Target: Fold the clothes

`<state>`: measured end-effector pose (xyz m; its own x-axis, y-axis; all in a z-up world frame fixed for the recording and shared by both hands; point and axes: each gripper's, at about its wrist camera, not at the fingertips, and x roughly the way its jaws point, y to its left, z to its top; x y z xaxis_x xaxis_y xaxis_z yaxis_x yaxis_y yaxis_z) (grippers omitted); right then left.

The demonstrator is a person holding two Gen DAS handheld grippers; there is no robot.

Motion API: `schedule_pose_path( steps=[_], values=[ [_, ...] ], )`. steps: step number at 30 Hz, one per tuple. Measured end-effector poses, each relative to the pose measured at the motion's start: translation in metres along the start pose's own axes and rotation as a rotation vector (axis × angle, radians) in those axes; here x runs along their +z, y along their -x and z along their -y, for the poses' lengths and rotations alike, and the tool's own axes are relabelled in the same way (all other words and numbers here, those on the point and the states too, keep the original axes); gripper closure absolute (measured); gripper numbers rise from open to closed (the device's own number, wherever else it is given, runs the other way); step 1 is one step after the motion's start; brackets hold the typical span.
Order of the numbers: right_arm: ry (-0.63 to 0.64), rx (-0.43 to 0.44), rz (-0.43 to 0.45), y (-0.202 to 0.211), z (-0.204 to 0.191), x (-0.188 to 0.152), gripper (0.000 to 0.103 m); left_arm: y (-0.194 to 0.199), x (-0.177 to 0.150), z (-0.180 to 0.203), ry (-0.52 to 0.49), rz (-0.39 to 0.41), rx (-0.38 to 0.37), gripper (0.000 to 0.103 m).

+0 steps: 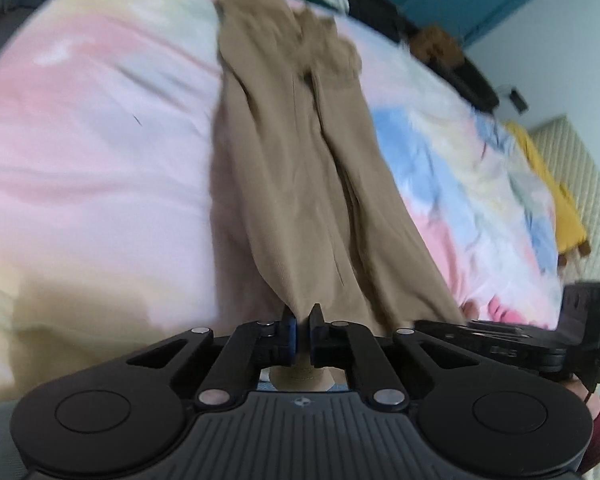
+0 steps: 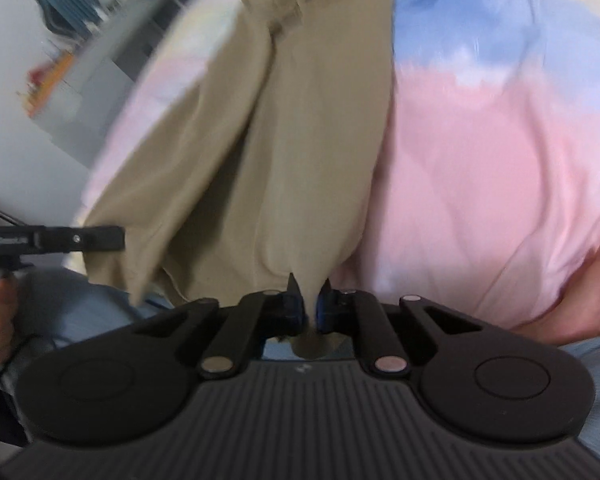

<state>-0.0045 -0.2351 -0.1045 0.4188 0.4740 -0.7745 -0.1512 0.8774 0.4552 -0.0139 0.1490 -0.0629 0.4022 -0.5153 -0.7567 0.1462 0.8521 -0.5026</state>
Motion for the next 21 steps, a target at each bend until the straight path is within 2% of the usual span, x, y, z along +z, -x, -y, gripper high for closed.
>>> schedule_pose_path(
  steps=[5,10,14,16,18,21],
  values=[
    [0.008,0.086,0.161,0.058,-0.009,0.019,0.094,0.051,0.013,0.006,0.001,0.097,-0.031,0.098],
    [0.056,0.117,0.261,0.104,-0.017,0.026,0.094,0.086,-0.003,0.024,-0.043,0.136,-0.055,0.098],
    [0.089,0.120,0.237,0.114,-0.016,-0.003,0.094,0.105,-0.041,0.032,-0.085,0.132,-0.054,0.098],
    [0.101,0.114,0.209,0.119,-0.016,-0.029,0.094,0.103,-0.067,0.040,-0.134,0.131,-0.047,0.098],
    [0.095,0.118,0.175,0.119,-0.013,-0.052,0.094,0.100,-0.086,0.039,-0.122,0.109,-0.059,0.098],
    [0.077,0.129,0.164,0.117,-0.010,-0.061,0.094,0.099,-0.097,0.041,-0.157,0.137,-0.031,0.098]
  ],
)
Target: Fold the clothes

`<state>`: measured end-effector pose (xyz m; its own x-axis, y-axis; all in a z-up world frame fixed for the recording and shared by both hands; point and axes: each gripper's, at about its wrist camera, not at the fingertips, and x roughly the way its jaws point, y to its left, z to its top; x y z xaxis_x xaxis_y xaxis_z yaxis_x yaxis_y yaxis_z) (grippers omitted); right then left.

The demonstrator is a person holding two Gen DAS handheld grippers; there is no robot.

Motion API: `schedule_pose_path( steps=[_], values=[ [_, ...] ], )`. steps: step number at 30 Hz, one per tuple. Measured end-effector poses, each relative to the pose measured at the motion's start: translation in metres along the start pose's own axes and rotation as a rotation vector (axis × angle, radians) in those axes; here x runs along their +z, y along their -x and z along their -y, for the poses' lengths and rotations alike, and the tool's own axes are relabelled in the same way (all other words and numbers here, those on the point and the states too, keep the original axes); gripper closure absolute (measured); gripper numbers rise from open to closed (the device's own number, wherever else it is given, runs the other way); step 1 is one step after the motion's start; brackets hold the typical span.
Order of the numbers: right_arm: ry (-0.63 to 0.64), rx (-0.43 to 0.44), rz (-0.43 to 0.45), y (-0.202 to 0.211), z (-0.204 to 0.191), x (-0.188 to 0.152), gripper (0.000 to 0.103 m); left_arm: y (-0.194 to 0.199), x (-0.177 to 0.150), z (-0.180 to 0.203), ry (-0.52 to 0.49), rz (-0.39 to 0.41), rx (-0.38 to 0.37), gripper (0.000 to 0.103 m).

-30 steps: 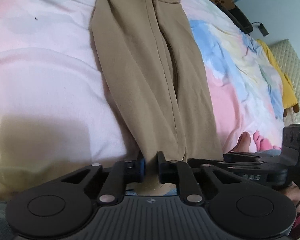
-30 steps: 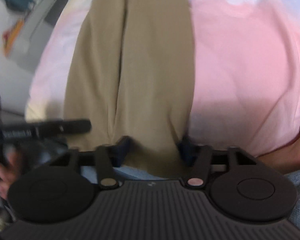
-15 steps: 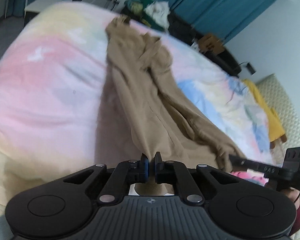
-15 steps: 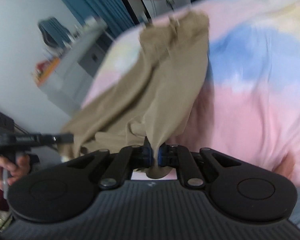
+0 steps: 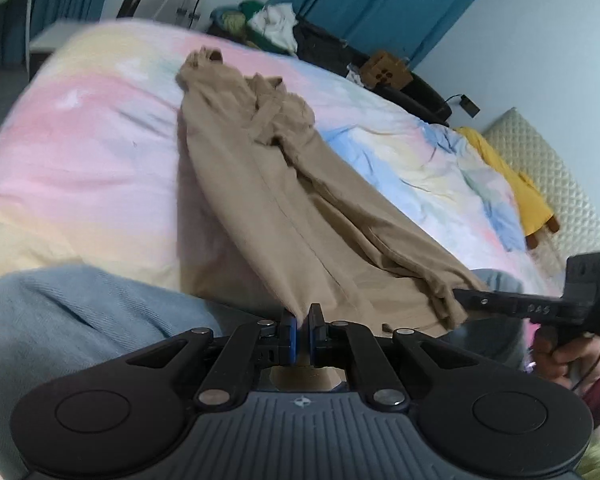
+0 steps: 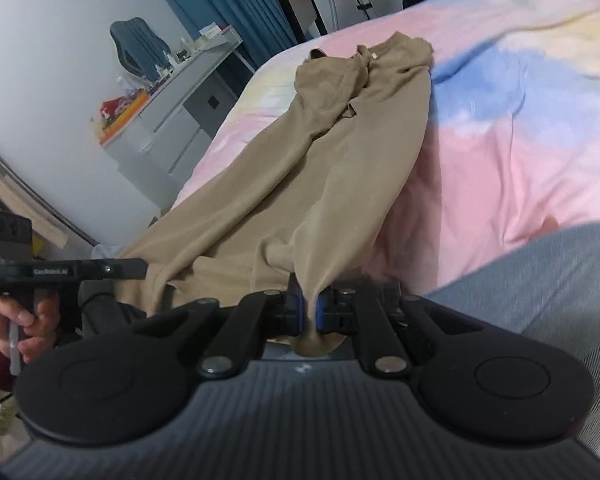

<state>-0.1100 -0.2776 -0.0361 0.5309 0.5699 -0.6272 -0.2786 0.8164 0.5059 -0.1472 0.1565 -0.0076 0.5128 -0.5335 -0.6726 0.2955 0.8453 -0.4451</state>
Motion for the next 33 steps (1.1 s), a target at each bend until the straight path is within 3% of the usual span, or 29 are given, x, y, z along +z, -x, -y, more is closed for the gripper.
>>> schedule_pose_path(
  steps=[4,8,15,20,23,29,33],
  values=[
    [0.004,0.003,0.052,-0.007,0.002,0.019,0.094,-0.002,0.022,0.000,0.000,0.071,-0.028,0.097],
    [0.011,-0.005,0.132,-0.020,0.008,0.055,0.094,-0.014,0.063,-0.007,0.005,0.160,-0.025,0.097],
    [-0.012,-0.054,0.226,-0.086,0.041,0.146,0.094,-0.088,0.153,-0.045,0.055,0.245,-0.006,0.097],
    [-0.039,-0.109,0.210,-0.154,0.071,0.196,0.094,-0.161,0.203,-0.071,0.044,0.244,0.087,0.097],
    [-0.069,-0.135,0.189,-0.191,0.094,0.211,0.094,-0.200,0.217,-0.086,0.043,0.223,0.127,0.097],
    [-0.044,-0.199,0.136,-0.245,0.122,0.214,0.093,-0.263,0.222,-0.108,0.017,0.166,0.208,0.096],
    [-0.006,-0.225,0.120,-0.258,0.125,0.211,0.093,-0.272,0.220,-0.110,-0.007,0.161,0.237,0.092]
  ],
)
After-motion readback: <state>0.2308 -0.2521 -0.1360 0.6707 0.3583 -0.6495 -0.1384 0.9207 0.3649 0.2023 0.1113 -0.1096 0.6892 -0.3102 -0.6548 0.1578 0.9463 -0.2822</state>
